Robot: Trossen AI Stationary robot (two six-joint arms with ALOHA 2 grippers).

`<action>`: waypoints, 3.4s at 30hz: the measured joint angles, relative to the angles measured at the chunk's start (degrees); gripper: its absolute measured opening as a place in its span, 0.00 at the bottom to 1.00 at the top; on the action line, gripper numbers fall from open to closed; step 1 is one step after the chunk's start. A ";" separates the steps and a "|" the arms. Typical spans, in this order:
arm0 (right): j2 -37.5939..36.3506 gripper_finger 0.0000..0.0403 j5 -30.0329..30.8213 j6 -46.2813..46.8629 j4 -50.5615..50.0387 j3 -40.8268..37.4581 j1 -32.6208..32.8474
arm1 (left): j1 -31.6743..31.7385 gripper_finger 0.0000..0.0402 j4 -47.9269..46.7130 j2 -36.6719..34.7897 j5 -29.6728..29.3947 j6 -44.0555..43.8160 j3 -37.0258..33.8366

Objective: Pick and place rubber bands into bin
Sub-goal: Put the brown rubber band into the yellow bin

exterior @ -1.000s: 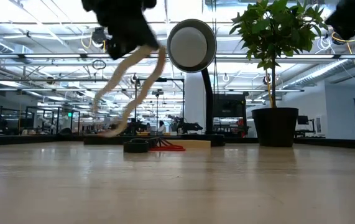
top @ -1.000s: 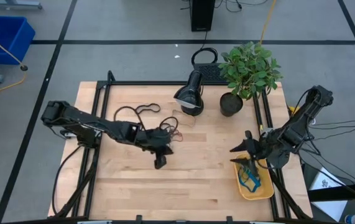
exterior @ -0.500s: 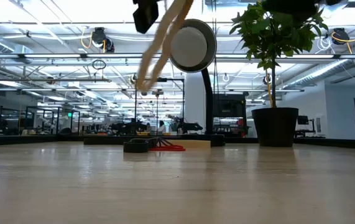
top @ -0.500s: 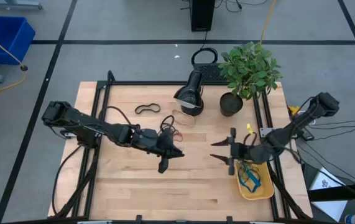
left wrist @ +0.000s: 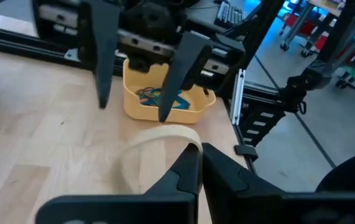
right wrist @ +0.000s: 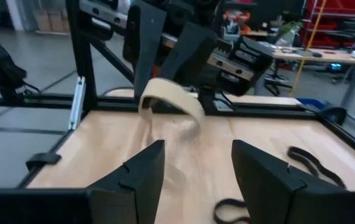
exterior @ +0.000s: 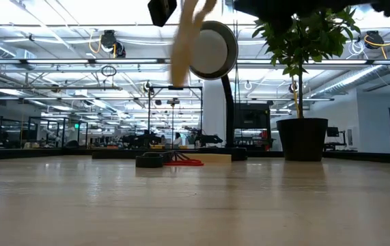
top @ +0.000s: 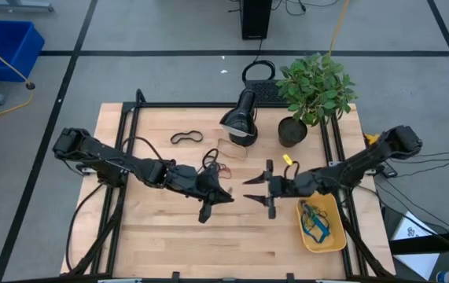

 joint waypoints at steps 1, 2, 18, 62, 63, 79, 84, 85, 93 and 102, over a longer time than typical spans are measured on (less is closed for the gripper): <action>0.81 0.45 -1.23 0.01 1.16 0.00 -0.56 | -0.02 0.04 0.04 0.00 -0.01 0.30 0.00; 1.62 0.45 -2.35 0.01 2.35 0.00 -1.14 | 0.01 0.03 0.06 0.00 -0.02 0.56 0.00; 12.84 0.43 -8.38 0.02 10.19 6.41 -4.52 | 0.05 0.04 0.21 0.00 -0.40 1.72 0.00; 1.33 0.00 -7.30 -0.36 -3.17 6.86 -4.50 | 0.09 0.58 -13.72 0.00 3.11 -3.68 -0.04; -0.31 0.00 -6.37 -0.40 -5.21 6.86 -4.35 | 0.12 0.58 -15.51 0.00 3.08 -4.31 -0.04; -24.95 0.00 -3.66 18.64 -45.77 6.86 4.61 | 2.67 0.60 -27.14 0.00 -2.97 -9.96 -0.04; -30.05 0.00 -6.99 36.41 -59.33 6.86 9.14 | 3.83 0.60 -27.13 0.00 -2.99 -9.92 -0.04; -30.71 0.00 -8.27 39.51 -61.39 6.86 10.01 | 4.12 0.60 -27.13 0.00 -2.99 -9.92 -0.04; -33.97 0.00 -22.65 57.54 -69.94 6.86 16.81 | 6.44 0.60 -27.13 0.00 -3.04 -9.79 -0.04; -35.29 0.00 -26.47 67.62 -78.92 6.86 24.11 | 7.85 0.60 -27.02 0.00 -3.03 -9.79 -0.04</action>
